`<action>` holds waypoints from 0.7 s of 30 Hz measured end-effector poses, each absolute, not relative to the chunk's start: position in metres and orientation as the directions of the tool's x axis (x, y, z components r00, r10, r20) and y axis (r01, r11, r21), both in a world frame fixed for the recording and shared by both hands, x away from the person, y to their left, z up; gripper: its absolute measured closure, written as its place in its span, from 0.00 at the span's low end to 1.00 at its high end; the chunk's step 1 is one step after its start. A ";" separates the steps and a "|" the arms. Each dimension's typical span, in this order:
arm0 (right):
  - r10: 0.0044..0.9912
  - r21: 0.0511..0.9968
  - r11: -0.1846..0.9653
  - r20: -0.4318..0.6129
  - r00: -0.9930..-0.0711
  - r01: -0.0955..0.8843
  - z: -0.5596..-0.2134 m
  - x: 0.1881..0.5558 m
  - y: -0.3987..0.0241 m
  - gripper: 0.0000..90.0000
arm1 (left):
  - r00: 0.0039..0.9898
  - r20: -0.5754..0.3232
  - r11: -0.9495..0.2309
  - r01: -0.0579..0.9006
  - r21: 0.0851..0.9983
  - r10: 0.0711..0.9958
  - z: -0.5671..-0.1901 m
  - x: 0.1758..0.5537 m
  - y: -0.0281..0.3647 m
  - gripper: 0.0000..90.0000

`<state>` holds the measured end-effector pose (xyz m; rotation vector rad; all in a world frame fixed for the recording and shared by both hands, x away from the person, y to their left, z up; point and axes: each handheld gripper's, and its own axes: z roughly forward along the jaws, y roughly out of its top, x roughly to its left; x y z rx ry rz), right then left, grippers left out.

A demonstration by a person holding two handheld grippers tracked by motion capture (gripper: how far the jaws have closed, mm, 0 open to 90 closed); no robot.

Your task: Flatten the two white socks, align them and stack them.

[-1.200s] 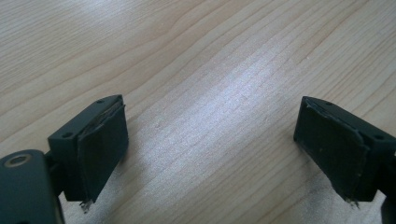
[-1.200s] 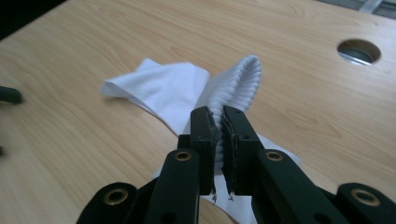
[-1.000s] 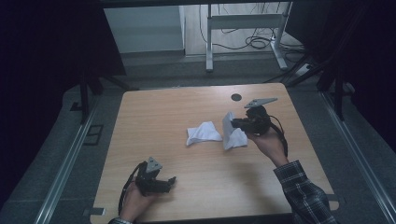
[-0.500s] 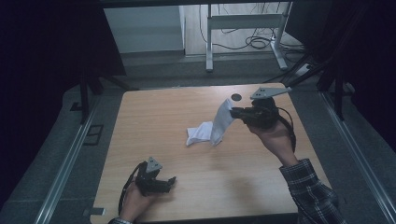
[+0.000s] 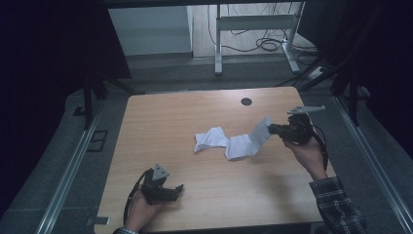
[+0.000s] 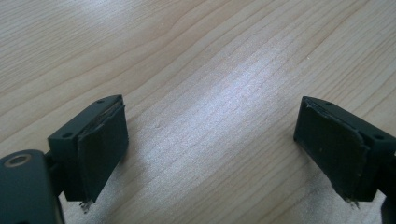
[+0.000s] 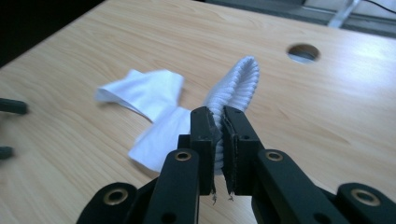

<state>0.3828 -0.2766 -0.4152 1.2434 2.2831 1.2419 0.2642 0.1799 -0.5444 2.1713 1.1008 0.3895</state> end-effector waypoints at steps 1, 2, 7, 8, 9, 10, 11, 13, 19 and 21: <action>0.789 0.779 0.270 0.158 -0.594 0.566 -0.418 0.383 -0.281 0.92 | 0.601 -0.032 -0.425 0.601 0.677 0.798 -0.544 0.264 0.180 0.11; 0.793 0.777 0.271 0.154 -0.589 0.568 -0.420 0.382 -0.284 0.92 | 0.601 -0.032 -0.425 0.601 0.677 0.798 -0.544 0.264 0.180 0.11; 0.824 0.754 0.271 0.140 -0.549 0.599 -0.437 0.381 -0.302 0.91 | 0.600 -0.033 -0.423 0.600 0.679 0.799 -0.545 0.264 0.180 0.11; 0.824 0.754 0.271 0.140 -0.549 0.599 -0.437 0.381 -0.302 0.91 | 0.600 -0.033 -0.423 0.600 0.679 0.799 -0.545 0.264 0.180 0.11; 0.836 0.740 0.267 0.142 -0.530 0.618 -0.445 0.381 -0.308 0.91 | 0.599 -0.033 -0.422 0.601 0.679 0.800 -0.545 0.264 0.180 0.11; 0.836 0.740 0.267 0.142 -0.530 0.618 -0.445 0.381 -0.308 0.91 | 0.599 -0.033 -0.422 0.601 0.679 0.800 -0.545 0.264 0.180 0.11; 0.841 0.733 0.270 0.137 -0.524 0.624 -0.450 0.381 -0.311 0.91 | 0.599 -0.033 -0.422 0.601 0.679 0.800 -0.545 0.264 0.180 0.11; 0.854 0.718 0.267 0.133 -0.503 0.643 -0.458 0.381 -0.318 0.91 | 0.599 -0.033 -0.422 0.601 0.679 0.800 -0.545 0.264 0.180 0.11; 0.876 0.672 0.243 0.157 -0.456 0.699 -0.484 0.382 -0.343 0.90 | 0.602 -0.031 -0.425 0.599 0.679 0.798 -0.545 0.265 0.180 0.11; 0.878 0.669 0.242 0.157 -0.452 0.703 -0.487 0.382 -0.345 0.89 | 0.602 -0.031 -0.425 0.598 0.679 0.798 -0.545 0.265 0.180 0.11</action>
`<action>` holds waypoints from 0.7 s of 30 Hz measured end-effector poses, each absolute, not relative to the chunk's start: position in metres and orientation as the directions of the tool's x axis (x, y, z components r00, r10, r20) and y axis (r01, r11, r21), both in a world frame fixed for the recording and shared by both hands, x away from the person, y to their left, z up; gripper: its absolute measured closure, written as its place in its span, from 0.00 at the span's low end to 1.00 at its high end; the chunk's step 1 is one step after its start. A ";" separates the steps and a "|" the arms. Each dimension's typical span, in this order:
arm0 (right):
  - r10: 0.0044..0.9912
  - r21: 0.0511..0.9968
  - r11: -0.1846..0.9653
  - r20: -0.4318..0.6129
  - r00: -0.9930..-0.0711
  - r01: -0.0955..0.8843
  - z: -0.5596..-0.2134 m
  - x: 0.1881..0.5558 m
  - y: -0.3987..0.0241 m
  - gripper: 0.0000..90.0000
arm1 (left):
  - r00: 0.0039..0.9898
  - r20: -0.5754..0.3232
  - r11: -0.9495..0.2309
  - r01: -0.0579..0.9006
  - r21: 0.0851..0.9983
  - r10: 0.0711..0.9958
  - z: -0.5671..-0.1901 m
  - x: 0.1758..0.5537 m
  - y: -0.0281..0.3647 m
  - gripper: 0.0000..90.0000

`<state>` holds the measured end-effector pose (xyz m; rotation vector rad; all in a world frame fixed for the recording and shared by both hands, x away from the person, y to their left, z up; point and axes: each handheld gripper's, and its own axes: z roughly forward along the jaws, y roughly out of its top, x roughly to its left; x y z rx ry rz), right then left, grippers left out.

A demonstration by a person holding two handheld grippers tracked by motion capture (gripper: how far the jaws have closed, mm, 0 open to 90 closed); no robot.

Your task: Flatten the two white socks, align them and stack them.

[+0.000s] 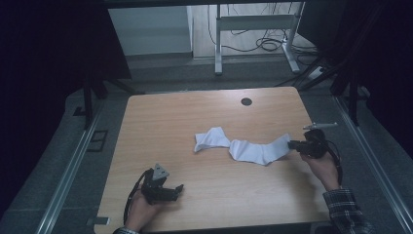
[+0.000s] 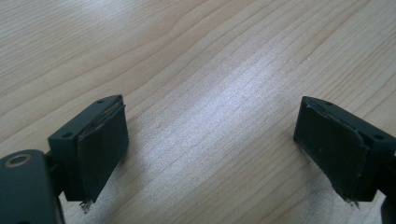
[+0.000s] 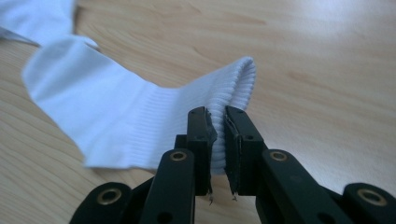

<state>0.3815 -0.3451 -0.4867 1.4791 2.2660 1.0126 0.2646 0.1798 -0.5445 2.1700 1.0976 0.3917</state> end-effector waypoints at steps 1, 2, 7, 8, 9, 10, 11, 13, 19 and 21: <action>0.882 0.662 0.238 0.159 -0.444 0.710 -0.491 0.381 -0.348 0.89 | 0.602 -0.030 -0.426 0.598 0.679 0.798 -0.545 0.265 0.180 0.11; 0.886 0.650 0.237 0.159 -0.435 0.722 -0.498 0.381 -0.351 0.88 | 0.602 -0.030 -0.426 0.598 0.679 0.798 -0.545 0.265 0.180 0.11; 0.891 0.622 0.247 0.155 -0.426 0.743 -0.511 0.379 -0.357 0.81 | 0.602 -0.031 -0.426 0.599 0.679 0.798 -0.545 0.265 0.180 0.11; 0.897 0.631 0.239 0.147 -0.417 0.738 -0.512 0.378 -0.360 0.76 | 0.602 -0.030 -0.426 0.598 0.679 0.798 -0.545 0.265 0.180 0.11; 0.897 0.631 0.239 0.147 -0.417 0.738 -0.512 0.378 -0.360 0.76 | 0.602 -0.030 -0.426 0.598 0.679 0.798 -0.545 0.265 0.180 0.11; 0.898 0.656 0.224 0.149 -0.415 0.721 -0.510 0.376 -0.363 0.71 | 0.600 -0.031 -0.424 0.600 0.678 0.799 -0.544 0.265 0.180 0.11; 0.898 0.656 0.224 0.149 -0.415 0.721 -0.510 0.376 -0.363 0.71 | 0.600 -0.031 -0.424 0.600 0.678 0.799 -0.544 0.265 0.180 0.11; 0.897 0.674 0.216 0.148 -0.416 0.707 -0.507 0.374 -0.365 0.67 | 0.595 -0.030 -0.423 0.605 0.675 0.803 -0.544 0.265 0.178 0.11; 0.895 0.681 0.228 0.135 -0.426 0.696 -0.508 0.371 -0.362 0.63 | 0.599 -0.039 -0.433 0.621 0.654 0.800 -0.541 0.266 0.176 0.11; 0.899 0.686 0.224 0.130 -0.419 0.692 -0.508 0.370 -0.361 0.61 | 0.604 -0.051 -0.434 0.627 0.647 0.796 -0.540 0.267 0.175 0.11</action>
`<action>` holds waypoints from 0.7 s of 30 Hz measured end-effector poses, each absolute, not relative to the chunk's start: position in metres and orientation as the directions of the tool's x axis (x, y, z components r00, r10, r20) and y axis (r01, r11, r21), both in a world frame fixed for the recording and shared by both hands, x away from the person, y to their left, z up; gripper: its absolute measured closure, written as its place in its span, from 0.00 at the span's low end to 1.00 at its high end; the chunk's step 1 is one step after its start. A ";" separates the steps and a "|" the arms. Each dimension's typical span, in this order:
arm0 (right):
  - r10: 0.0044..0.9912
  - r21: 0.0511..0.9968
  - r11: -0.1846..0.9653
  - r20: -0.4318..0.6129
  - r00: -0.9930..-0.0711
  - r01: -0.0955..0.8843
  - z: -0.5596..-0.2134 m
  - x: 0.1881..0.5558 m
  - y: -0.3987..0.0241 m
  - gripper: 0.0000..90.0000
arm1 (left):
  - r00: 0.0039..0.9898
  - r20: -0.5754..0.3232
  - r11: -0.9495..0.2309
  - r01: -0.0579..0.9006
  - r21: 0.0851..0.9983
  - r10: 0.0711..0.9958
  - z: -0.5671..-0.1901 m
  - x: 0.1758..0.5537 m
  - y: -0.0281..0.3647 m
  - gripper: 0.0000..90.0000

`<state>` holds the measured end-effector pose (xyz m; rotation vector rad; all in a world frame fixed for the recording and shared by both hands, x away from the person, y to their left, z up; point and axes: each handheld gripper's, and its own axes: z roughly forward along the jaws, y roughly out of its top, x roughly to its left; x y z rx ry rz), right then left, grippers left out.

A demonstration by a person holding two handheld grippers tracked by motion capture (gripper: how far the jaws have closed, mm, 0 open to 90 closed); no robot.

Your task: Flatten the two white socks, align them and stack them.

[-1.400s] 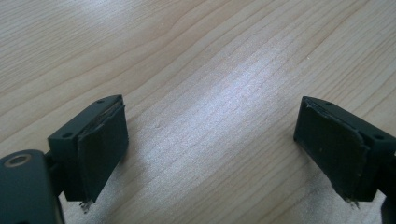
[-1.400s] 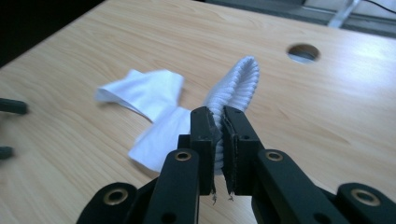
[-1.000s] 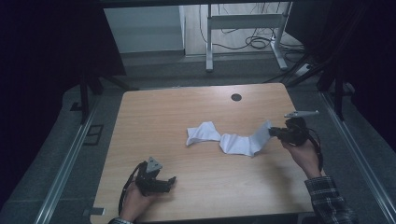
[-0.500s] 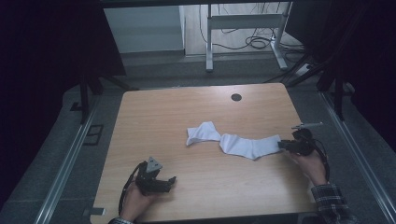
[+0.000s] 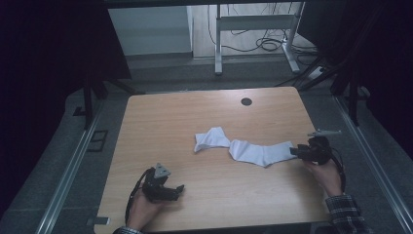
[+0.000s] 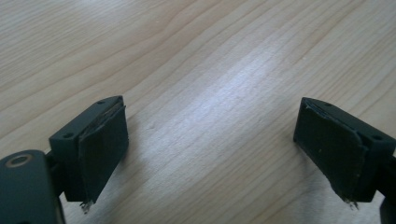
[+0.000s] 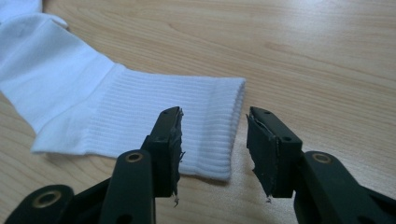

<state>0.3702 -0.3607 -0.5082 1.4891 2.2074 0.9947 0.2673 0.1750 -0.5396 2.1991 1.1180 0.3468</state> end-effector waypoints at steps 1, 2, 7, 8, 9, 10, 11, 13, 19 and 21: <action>0.899 0.692 0.222 0.128 -0.418 0.687 -0.507 0.369 -0.360 0.60 | 0.612 -0.053 -0.436 0.620 0.652 0.789 -0.537 0.269 0.172 0.12; 0.899 0.692 0.222 0.128 -0.418 0.687 -0.507 0.369 -0.360 0.60 | 0.612 -0.053 -0.436 0.620 0.652 0.789 -0.537 0.269 0.172 0.14; 0.902 0.692 0.226 0.118 -0.416 0.685 -0.509 0.368 -0.361 0.59 | 0.624 -0.045 -0.417 0.573 0.706 0.781 -0.519 0.276 0.157 0.21; 0.902 0.692 0.226 0.118 -0.416 0.685 -0.509 0.368 -0.361 0.59 | 0.624 -0.045 -0.417 0.573 0.706 0.781 -0.519 0.276 0.157 0.21; 0.900 0.689 0.233 0.114 -0.420 0.686 -0.510 0.368 -0.361 0.59 | 0.629 -0.057 -0.408 0.568 0.715 0.776 -0.515 0.280 0.152 0.22; 0.900 0.689 0.233 0.114 -0.420 0.686 -0.510 0.368 -0.361 0.59 | 0.629 -0.057 -0.408 0.568 0.715 0.776 -0.515 0.280 0.152 0.23; 0.898 0.685 0.247 0.104 -0.428 0.685 -0.511 0.367 -0.360 0.59 | 0.630 -0.052 -0.409 0.561 0.720 0.775 -0.512 0.285 0.146 0.24; 0.895 0.684 0.259 0.096 -0.436 0.682 -0.512 0.366 -0.360 0.59 | 0.635 -0.053 -0.408 0.556 0.724 0.771 -0.509 0.290 0.141 0.26; 0.888 0.676 0.297 0.064 -0.455 0.675 -0.515 0.365 -0.357 0.59 | 0.645 -0.044 -0.412 0.537 0.736 0.763 -0.501 0.309 0.119 0.31; 0.889 0.678 0.297 0.062 -0.454 0.673 -0.515 0.365 -0.357 0.59 | 0.653 -0.039 -0.419 0.529 0.738 0.756 -0.498 0.316 0.109 0.35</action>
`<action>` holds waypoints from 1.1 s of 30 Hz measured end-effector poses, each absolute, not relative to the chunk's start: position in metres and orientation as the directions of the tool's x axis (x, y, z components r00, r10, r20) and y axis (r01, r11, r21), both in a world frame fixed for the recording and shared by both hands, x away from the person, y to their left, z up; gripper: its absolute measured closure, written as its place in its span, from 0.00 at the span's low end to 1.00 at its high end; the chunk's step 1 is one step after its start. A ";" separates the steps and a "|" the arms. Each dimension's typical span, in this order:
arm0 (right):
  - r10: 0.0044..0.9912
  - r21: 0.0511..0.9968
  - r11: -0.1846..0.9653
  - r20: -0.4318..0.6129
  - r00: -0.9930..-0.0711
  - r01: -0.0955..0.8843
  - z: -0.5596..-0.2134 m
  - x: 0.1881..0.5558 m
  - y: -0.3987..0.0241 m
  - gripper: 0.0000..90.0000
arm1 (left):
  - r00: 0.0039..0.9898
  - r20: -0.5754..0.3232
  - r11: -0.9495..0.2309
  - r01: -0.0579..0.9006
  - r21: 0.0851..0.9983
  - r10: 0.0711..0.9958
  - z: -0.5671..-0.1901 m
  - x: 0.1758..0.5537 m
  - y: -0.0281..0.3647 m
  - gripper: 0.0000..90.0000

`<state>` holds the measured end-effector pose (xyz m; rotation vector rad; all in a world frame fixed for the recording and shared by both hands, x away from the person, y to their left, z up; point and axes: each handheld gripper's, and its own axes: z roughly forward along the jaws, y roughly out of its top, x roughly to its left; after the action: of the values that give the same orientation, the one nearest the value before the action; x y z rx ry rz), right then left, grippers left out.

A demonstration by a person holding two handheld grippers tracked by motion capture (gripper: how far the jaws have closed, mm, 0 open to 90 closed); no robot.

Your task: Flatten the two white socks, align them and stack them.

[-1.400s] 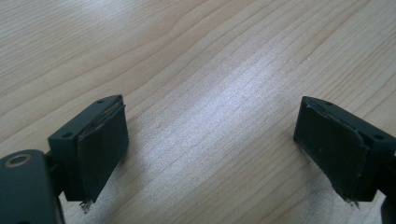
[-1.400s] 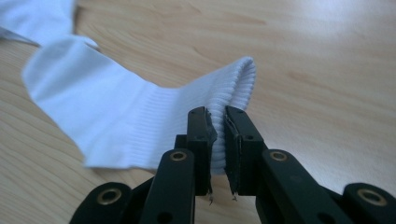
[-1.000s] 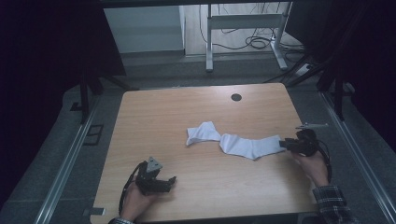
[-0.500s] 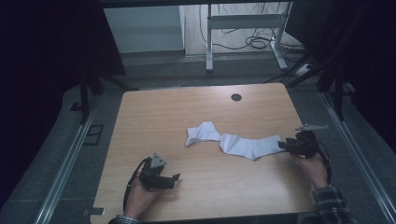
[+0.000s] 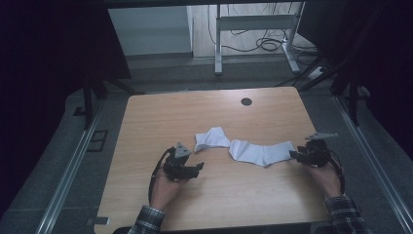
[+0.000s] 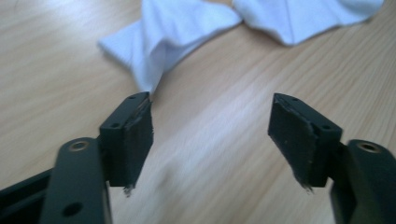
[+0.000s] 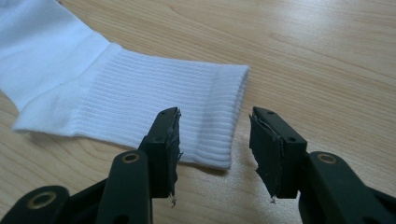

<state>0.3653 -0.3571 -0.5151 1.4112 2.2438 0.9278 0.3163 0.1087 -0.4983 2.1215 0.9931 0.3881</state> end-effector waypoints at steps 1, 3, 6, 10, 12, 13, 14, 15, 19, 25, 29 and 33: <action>0.889 0.678 0.297 0.062 -0.454 0.673 -0.515 0.365 -0.357 0.59 | 0.653 -0.039 -0.419 0.529 0.738 0.756 -0.498 0.316 0.109 0.35; 0.890 0.679 0.296 0.060 -0.453 0.672 -0.515 0.365 -0.357 0.59 | 0.660 -0.026 -0.431 0.520 0.738 0.750 -0.496 0.322 0.099 0.38; 0.894 0.681 0.287 0.063 -0.445 0.673 -0.514 0.365 -0.359 0.61 | 0.669 0.002 -0.455 0.502 0.736 0.743 -0.491 0.333 0.078 0.41; 0.895 0.686 0.280 0.066 -0.441 0.671 -0.514 0.365 -0.360 0.64 | 0.674 0.020 -0.470 0.493 0.732 0.739 -0.490 0.344 0.059 0.46; 0.894 0.686 0.276 0.072 -0.442 0.673 -0.515 0.365 -0.360 0.65 | 0.673 0.035 -0.479 0.487 0.731 0.738 -0.491 0.350 0.048 0.48; 0.894 0.686 0.276 0.072 -0.442 0.673 -0.515 0.365 -0.360 0.65 | 0.673 0.035 -0.479 0.487 0.731 0.738 -0.491 0.350 0.048 0.49; 0.894 0.686 0.276 0.073 -0.442 0.673 -0.515 0.366 -0.360 0.66 | 0.670 0.045 -0.483 0.484 0.729 0.741 -0.492 0.355 0.040 0.51; 0.894 0.686 0.276 0.073 -0.442 0.673 -0.515 0.366 -0.360 0.66 | 0.670 0.045 -0.483 0.484 0.729 0.741 -0.492 0.355 0.040 0.53; 0.895 0.690 0.275 0.070 -0.440 0.670 -0.515 0.366 -0.361 0.67 | 0.661 0.049 -0.476 0.484 0.734 0.748 -0.496 0.367 0.025 0.60; 0.895 0.691 0.276 0.068 -0.441 0.668 -0.515 0.367 -0.360 0.67 | 0.654 0.054 -0.471 0.483 0.738 0.755 -0.503 0.380 0.005 0.63; 0.894 0.691 0.281 0.063 -0.444 0.666 -0.515 0.368 -0.359 0.67 | 0.652 0.056 -0.475 0.488 0.732 0.756 -0.508 0.385 -0.009 0.64; 0.894 0.690 0.288 0.055 -0.445 0.664 -0.516 0.369 -0.359 0.67 | 0.645 0.065 -0.486 0.502 0.715 0.761 -0.518 0.388 -0.017 0.68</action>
<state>0.3687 -0.3586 -0.5157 1.4098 2.2207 0.9343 0.3882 -0.0171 -0.5179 2.1883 0.9774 0.4957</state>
